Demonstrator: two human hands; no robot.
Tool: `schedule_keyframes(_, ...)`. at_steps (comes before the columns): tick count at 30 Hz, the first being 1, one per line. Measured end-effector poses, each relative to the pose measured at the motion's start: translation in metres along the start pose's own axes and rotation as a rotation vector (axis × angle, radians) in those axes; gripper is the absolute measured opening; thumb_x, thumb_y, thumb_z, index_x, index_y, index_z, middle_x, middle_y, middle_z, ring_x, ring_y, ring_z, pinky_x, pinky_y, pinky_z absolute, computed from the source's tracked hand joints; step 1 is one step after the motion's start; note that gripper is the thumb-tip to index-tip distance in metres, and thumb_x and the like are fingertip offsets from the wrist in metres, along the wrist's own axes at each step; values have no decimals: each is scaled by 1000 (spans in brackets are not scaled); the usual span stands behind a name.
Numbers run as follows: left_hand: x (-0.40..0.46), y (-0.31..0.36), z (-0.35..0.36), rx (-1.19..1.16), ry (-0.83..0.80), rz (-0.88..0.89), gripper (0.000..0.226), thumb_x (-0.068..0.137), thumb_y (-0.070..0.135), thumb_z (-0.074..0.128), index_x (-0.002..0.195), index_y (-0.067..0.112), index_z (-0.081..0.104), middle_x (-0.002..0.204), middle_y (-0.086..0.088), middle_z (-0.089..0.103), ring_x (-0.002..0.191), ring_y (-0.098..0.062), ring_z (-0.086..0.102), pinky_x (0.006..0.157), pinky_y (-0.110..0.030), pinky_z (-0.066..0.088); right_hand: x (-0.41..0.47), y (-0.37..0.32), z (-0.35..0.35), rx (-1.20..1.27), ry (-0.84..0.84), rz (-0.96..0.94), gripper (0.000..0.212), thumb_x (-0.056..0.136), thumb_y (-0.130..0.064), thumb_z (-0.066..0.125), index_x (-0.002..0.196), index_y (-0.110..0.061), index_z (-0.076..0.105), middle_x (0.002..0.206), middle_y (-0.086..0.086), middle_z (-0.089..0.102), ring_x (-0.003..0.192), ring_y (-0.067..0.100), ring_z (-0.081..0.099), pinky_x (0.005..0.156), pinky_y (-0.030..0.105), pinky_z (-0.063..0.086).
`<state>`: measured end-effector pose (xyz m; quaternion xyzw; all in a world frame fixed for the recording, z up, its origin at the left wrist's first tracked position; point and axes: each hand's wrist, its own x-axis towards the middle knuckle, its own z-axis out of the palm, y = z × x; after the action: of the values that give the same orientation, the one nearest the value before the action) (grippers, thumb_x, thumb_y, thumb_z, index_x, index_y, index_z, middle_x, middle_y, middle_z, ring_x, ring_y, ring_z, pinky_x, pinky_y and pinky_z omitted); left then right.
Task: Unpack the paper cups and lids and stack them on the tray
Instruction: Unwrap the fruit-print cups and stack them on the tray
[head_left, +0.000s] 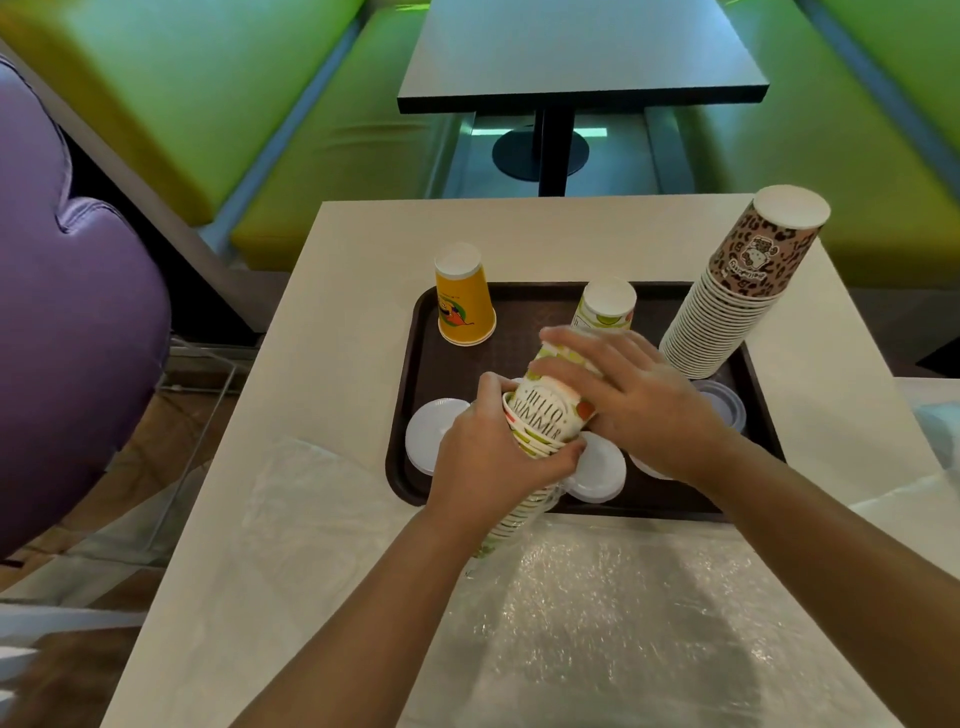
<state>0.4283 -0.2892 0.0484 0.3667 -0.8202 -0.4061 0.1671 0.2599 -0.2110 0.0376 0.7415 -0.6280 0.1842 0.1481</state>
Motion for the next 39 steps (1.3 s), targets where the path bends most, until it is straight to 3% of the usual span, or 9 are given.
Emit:
schedule_keyframes(3,3,-1,-2,-21,11,-23,62,63,49,81,103,25,41,93,11,64,83,-3,63,64,-16,49,6,14,1,60,111,173,56,80,-23,60,132,-17,40,142,6,35,125,27,40,102,45,42)
schedule_keyframes(5,4,-1,-2,-22,11,-27,63,62,48,81,105,25,41,94,9,62,86,-6,62,68,-20,51,12,22,0,184,169,357,66,73,-17,72,132,-14,43,140,11,40,125,28,41,103,37,40)
schedule_keyframes(9,4,-2,0,11,-7,-31,69,63,50,81,114,26,40,100,9,60,91,-9,61,70,-19,52,24,35,3,389,303,727,74,71,-23,81,134,-8,44,132,12,50,120,18,46,95,2,28)
schedule_keyframes(14,6,-2,0,21,-12,-38,71,63,51,80,116,27,40,103,10,58,93,-9,60,70,-15,51,25,52,27,476,256,981,69,73,-32,79,129,-9,48,125,7,58,114,19,56,92,24,45)
schedule_keyframes(25,7,-4,0,38,-21,-49,73,63,53,80,118,26,40,105,10,57,95,-10,59,70,-15,51,7,53,71,505,105,1126,70,72,-24,81,130,-8,45,128,9,55,119,22,53,91,20,39)
schedule_keyframes(31,4,-5,-2,38,-21,-67,73,63,53,80,118,28,39,105,11,56,95,-8,58,68,-10,47,2,6,41,548,559,840,63,82,-25,70,133,-5,41,132,10,45,125,15,45,103,28,41)
schedule_keyframes(33,3,-5,-3,22,-14,-66,71,62,52,81,115,28,40,101,12,58,90,-7,59,65,-8,46,2,-18,25,810,424,757,56,82,-33,66,130,-14,44,127,2,51,119,9,50,98,29,47)
schedule_keyframes(37,-1,-4,-2,15,9,-57,67,62,47,82,113,25,44,93,17,56,85,0,56,63,-5,42,4,-45,8,1160,-290,752,67,74,-58,67,132,-41,39,130,-13,51,111,4,58,91,30,53)
schedule_keyframes(39,-2,-3,0,39,19,-54,75,62,44,83,123,23,44,110,10,55,99,-6,54,71,-8,42,4,-50,5,1147,-352,761,65,76,-52,69,133,-40,40,127,-17,51,109,6,58,91,30,53)
